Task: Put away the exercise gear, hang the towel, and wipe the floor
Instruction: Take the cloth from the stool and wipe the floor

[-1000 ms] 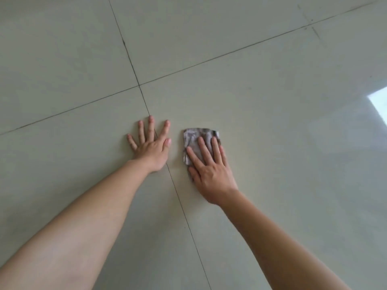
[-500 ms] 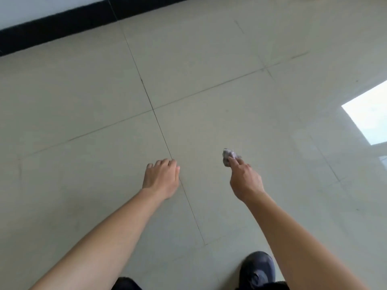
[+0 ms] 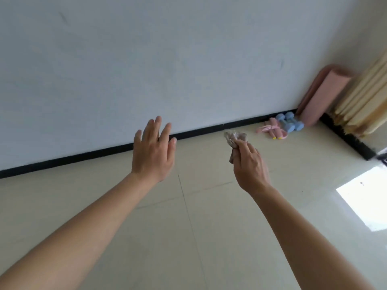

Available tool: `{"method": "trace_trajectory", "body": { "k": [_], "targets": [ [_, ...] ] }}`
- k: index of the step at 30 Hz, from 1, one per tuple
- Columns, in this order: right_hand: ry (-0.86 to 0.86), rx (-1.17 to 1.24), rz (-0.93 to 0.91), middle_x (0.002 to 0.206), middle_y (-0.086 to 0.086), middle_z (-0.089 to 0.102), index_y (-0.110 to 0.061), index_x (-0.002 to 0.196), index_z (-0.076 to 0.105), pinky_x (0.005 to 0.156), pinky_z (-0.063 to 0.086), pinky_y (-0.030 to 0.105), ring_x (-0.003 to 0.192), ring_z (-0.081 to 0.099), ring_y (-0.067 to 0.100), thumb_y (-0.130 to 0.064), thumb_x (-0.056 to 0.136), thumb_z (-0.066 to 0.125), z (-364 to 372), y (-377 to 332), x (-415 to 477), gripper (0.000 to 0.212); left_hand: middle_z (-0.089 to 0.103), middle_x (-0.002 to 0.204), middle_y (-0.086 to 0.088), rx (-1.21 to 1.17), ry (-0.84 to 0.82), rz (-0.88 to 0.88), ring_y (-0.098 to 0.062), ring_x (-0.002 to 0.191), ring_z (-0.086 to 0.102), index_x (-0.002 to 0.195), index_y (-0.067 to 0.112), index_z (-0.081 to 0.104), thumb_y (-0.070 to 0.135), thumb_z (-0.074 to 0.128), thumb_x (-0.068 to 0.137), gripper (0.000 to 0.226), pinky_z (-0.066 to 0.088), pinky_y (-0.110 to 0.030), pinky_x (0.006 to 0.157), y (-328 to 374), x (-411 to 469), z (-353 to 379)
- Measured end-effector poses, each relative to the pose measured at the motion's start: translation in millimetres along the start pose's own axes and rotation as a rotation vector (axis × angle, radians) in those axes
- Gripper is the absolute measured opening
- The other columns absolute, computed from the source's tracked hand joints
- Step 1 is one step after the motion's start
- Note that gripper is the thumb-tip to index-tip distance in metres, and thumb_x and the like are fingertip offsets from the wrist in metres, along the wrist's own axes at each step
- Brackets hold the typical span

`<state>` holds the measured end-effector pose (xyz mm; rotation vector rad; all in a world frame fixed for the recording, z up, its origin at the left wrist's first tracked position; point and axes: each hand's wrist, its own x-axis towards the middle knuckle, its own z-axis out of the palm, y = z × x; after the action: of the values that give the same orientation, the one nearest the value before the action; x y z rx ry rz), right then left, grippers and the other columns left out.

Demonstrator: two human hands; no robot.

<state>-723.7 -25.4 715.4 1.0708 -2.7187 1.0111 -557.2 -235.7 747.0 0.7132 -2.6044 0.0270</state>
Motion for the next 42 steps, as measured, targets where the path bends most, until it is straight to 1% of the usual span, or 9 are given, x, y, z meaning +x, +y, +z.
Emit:
{"method": "trace_trajectory", "body": {
  "k": [3, 6, 10, 13, 15, 18, 28, 34, 42],
  "targets": [
    [0.088, 0.005, -0.158, 0.131, 0.006, 0.062, -0.016, 0.131, 0.059, 0.084, 0.044, 0.037, 0.116, 0.055, 0.031, -0.025, 0.105, 0.041, -81.0, -97.8, 32.8, 0.032, 0.035, 0.155, -0.019, 0.033, 0.153, -0.088, -0.038, 0.142, 0.033, 0.142, 0.008, 0.046, 0.036, 0.028, 0.104, 0.051, 0.030, -0.057, 0.109, -19.2, 30.6, -132.2],
    [0.138, 0.009, -0.306, 0.137, 0.009, 0.059, -0.013, 0.128, 0.061, 0.095, 0.044, 0.043, 0.119, 0.055, 0.035, -0.024, 0.105, 0.044, -119.5, -176.1, 45.4, 0.031, 0.029, 0.159, -0.017, 0.098, 0.180, -0.247, -0.036, 0.145, 0.026, 0.147, 0.010, 0.040, 0.039, 0.027, 0.105, 0.053, 0.025, -0.056, 0.114, -42.8, 23.8, -224.8],
    [0.080, 0.106, -0.517, 0.138, 0.011, 0.059, -0.011, 0.127, 0.063, 0.099, 0.043, 0.045, 0.121, 0.054, 0.037, -0.024, 0.104, 0.046, -119.0, -256.8, 35.8, 0.031, 0.022, 0.162, -0.014, 0.218, 0.147, -0.429, -0.032, 0.148, 0.021, 0.151, 0.013, 0.032, 0.049, 0.012, 0.102, 0.063, 0.021, -0.054, 0.117, -63.7, -44.4, -291.8],
    [-0.065, 0.237, -0.659, 0.137, 0.010, 0.058, -0.010, 0.123, 0.065, 0.099, 0.043, 0.042, 0.121, 0.053, 0.035, -0.032, 0.103, 0.037, -95.8, -310.5, 5.2, 0.040, 0.023, 0.162, -0.014, 0.300, 0.071, -0.625, -0.031, 0.148, 0.024, 0.152, 0.013, 0.032, 0.053, 0.007, 0.100, 0.070, 0.025, -0.055, 0.115, -72.4, -120.3, -323.5],
    [-0.141, 0.323, -0.765, 0.137, 0.011, 0.058, -0.008, 0.118, 0.067, 0.100, 0.043, 0.040, 0.120, 0.053, 0.034, -0.036, 0.101, 0.032, -82.3, -350.1, -22.5, 0.047, 0.029, 0.159, -0.016, 0.360, 0.051, -0.725, -0.032, 0.145, 0.031, 0.150, 0.013, 0.036, 0.053, 0.010, 0.100, 0.069, 0.031, -0.057, 0.111, -77.8, -168.8, -350.2],
    [-0.180, 0.444, -0.975, 0.134, 0.015, 0.061, -0.004, 0.121, 0.068, 0.100, 0.045, 0.042, 0.118, 0.054, 0.035, -0.028, 0.102, 0.042, -65.6, -422.0, -70.6, 0.040, 0.036, 0.155, -0.018, 0.462, 0.120, -0.891, -0.033, 0.141, 0.037, 0.147, 0.011, 0.041, 0.051, 0.017, 0.101, 0.066, 0.035, -0.057, 0.109, -89.6, -242.6, -404.1],
    [-0.252, 0.707, -1.449, 0.127, 0.014, 0.063, -0.010, 0.119, 0.069, 0.090, 0.045, 0.045, 0.108, 0.058, 0.038, -0.028, 0.099, 0.050, -18.6, -674.4, -333.8, 0.033, 0.032, 0.158, -0.017, 0.856, 0.289, -1.325, -0.032, 0.146, 0.030, 0.150, 0.011, 0.037, 0.048, 0.017, 0.101, 0.065, 0.028, -0.057, 0.114, -114.5, -527.9, -597.4],
    [-0.245, 0.783, -1.543, 0.127, 0.014, 0.063, -0.010, 0.115, 0.070, 0.090, 0.043, 0.043, 0.109, 0.059, 0.036, -0.029, 0.097, 0.052, 13.1, -801.6, -465.0, 0.032, 0.033, 0.158, -0.016, 0.923, 0.313, -1.408, -0.033, 0.146, 0.030, 0.149, 0.010, 0.039, 0.049, 0.018, 0.100, 0.066, 0.031, -0.057, 0.113, -174.3, -650.8, -674.5],
    [-0.231, 0.841, -1.499, 0.126, 0.011, 0.064, -0.013, 0.113, 0.071, 0.091, 0.040, 0.041, 0.112, 0.058, 0.035, -0.027, 0.096, 0.056, 111.0, -930.6, -518.9, 0.027, 0.032, 0.158, -0.014, 0.893, 0.285, -1.356, -0.031, 0.146, 0.029, 0.149, 0.011, 0.039, 0.048, 0.020, 0.101, 0.064, 0.029, -0.055, 0.114, -346.3, -708.9, -711.7]
  ]
}}
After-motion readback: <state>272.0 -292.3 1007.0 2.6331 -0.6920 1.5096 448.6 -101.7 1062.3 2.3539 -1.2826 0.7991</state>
